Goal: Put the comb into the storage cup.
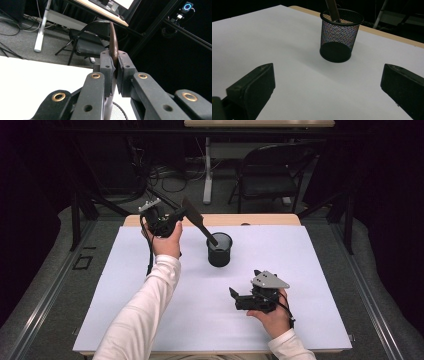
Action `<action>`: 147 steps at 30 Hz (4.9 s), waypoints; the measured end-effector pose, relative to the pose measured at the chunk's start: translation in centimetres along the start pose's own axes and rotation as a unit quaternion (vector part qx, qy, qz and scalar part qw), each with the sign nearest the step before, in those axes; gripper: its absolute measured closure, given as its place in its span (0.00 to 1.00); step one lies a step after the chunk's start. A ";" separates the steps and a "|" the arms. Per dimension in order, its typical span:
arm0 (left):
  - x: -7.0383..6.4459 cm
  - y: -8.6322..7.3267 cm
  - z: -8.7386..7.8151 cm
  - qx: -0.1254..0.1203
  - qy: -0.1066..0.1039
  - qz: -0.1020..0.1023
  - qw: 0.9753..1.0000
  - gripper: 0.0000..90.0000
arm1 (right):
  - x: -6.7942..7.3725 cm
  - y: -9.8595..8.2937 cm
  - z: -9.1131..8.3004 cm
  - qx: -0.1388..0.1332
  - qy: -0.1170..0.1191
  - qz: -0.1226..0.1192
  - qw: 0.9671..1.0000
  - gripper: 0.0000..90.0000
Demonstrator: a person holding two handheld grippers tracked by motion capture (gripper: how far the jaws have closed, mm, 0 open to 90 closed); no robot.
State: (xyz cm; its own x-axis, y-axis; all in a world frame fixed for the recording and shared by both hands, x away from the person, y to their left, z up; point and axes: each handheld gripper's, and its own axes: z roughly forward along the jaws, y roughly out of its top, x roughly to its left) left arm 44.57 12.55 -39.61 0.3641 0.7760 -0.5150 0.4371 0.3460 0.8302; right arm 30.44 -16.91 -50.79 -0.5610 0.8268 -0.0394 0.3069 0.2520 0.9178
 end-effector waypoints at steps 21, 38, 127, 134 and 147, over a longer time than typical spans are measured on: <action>-0.1 -0.4 0.8 0.006 0.013 -0.007 1.000 0.94 | 0.2 -0.1 0.1 0.003 0.001 -0.007 1.000 0.00; -0.4 -0.6 1.2 0.011 0.020 -0.006 1.000 0.94 | 0.3 -0.1 0.1 0.004 0.001 -0.009 1.000 0.00; -0.6 -4.8 4.1 0.058 0.018 -0.013 0.998 0.94 | 0.4 -0.1 0.1 0.005 0.005 -0.013 1.000 0.00; -0.5 -4.8 4.1 0.057 0.020 -0.013 0.998 0.94 | 0.4 -0.1 0.1 0.005 0.006 -0.013 1.000 0.00; 0.2 -4.8 4.0 0.057 0.029 -0.025 0.998 0.94 | 0.5 -0.1 0.2 0.006 0.006 -0.013 1.000 0.00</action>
State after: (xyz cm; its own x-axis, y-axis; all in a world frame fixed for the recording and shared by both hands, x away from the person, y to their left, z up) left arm 45.81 8.96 -44.58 0.2938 0.7894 -0.5390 0.5454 0.3246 0.7727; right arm 30.25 -16.48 -51.00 -0.5780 0.8140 -0.0586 0.3017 0.2798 0.9114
